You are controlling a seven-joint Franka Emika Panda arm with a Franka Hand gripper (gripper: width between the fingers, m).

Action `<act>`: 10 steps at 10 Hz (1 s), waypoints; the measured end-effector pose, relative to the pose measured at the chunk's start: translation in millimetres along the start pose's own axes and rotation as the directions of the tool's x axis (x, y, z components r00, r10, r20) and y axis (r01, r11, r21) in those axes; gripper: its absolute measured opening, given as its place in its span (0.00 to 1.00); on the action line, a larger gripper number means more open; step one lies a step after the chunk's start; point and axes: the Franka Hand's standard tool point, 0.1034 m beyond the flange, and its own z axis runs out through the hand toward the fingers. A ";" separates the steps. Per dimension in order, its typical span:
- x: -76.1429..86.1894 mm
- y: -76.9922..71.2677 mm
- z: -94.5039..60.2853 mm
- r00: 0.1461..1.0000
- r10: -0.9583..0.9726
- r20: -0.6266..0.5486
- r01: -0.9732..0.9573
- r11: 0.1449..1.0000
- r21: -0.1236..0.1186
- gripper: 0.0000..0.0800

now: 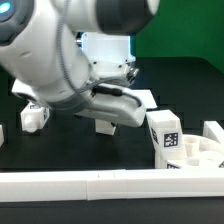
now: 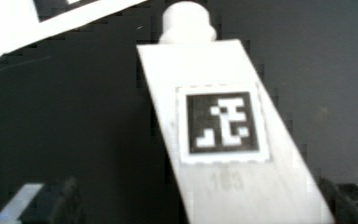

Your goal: Assemble stool

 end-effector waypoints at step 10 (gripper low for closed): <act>-1.0 -1.5 15.3 0.973 0.197 0.123 -0.213 0.968 0.136 0.81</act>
Offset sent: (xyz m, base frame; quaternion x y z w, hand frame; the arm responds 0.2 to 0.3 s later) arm 0.0000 0.0000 0.0000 0.0000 0.0000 0.0000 1.0000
